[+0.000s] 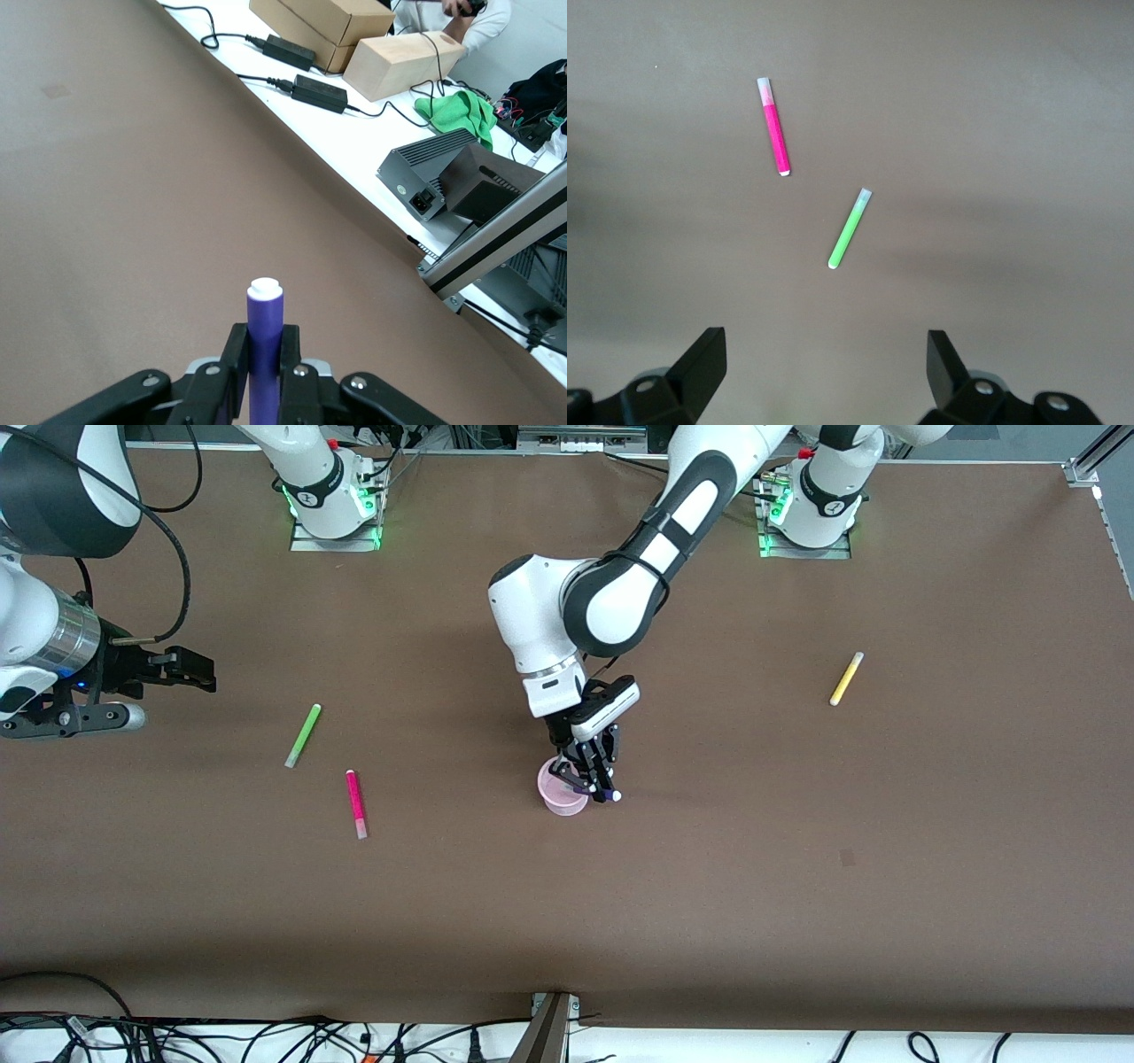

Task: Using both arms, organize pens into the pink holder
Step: 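Carry the blue marker with the left gripper over the pink holder, then lower the blue marker into the holder and open the left gripper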

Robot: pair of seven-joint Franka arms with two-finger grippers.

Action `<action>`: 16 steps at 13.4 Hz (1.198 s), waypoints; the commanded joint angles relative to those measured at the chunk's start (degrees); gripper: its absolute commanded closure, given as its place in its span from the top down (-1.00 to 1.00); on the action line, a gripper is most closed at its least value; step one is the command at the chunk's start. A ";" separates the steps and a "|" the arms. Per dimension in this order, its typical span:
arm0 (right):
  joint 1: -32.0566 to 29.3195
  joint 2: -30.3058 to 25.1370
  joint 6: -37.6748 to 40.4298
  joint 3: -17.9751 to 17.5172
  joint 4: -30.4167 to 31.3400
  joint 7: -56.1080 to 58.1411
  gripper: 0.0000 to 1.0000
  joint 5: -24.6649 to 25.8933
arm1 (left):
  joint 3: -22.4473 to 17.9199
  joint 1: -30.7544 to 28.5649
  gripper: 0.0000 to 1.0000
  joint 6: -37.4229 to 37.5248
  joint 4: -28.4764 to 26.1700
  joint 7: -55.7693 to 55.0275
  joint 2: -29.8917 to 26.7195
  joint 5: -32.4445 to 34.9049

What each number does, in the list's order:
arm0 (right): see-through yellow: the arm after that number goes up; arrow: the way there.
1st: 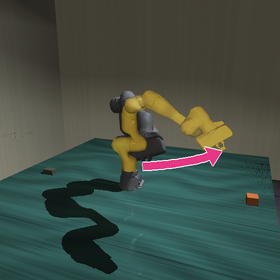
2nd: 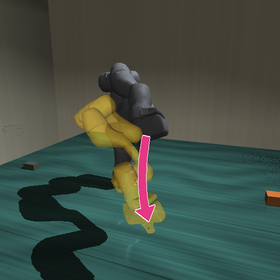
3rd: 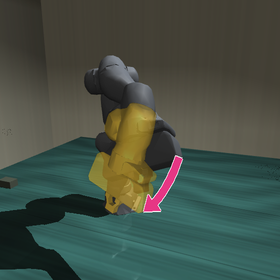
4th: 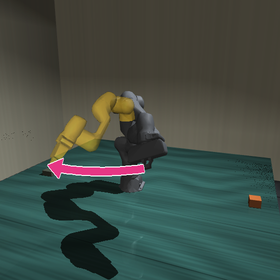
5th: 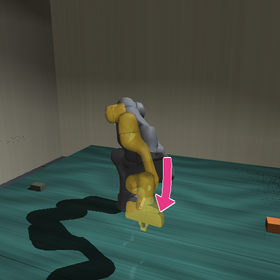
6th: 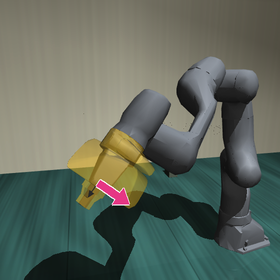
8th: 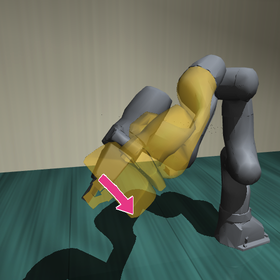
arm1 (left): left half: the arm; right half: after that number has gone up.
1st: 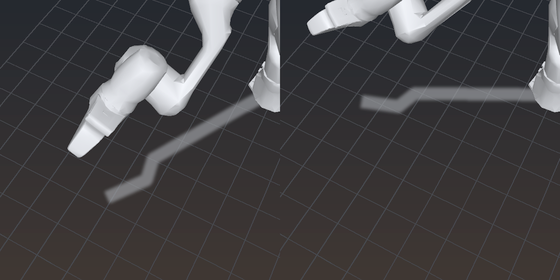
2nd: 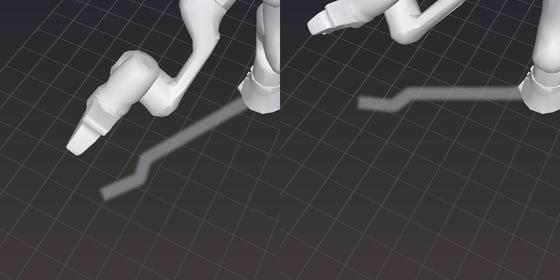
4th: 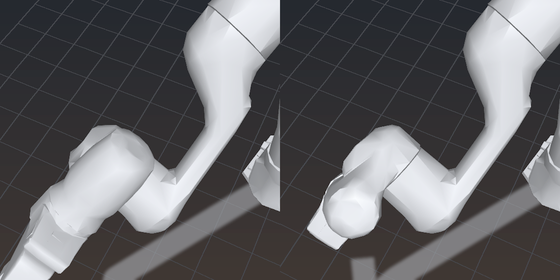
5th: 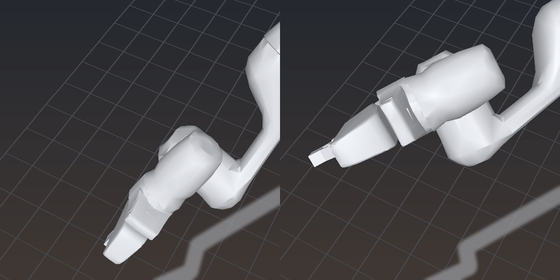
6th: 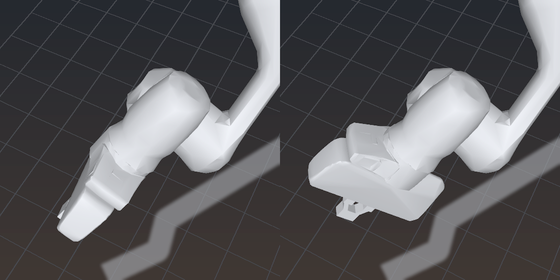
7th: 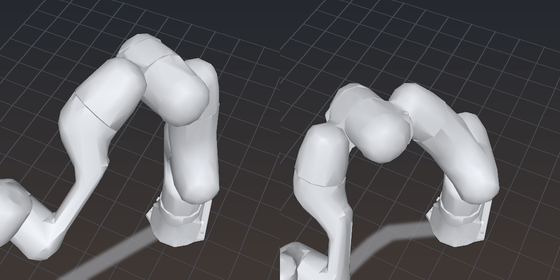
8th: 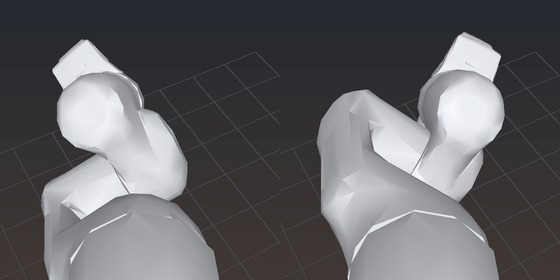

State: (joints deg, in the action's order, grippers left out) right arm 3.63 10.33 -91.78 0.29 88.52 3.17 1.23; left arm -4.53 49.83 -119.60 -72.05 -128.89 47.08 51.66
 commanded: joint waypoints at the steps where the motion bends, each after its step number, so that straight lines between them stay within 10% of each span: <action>1: -0.12 -0.22 0.73 -0.11 -0.55 0.78 1.00 -0.09 | -2.59 2.64 -1.00 1.56 2.97 -1.36 2.66 1.87; 16: 0.50 -0.48 1.34 -0.38 0.51 -0.62 1.00 -2.72 | -2.68 4.84 -0.87 1.65 2.53 -0.92 4.16 3.89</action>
State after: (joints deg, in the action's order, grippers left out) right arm 4.03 10.33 -90.90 0.00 88.62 3.03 0.02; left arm -6.50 53.80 -119.06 -71.41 -129.24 49.82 53.76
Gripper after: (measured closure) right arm 0.000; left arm 0.819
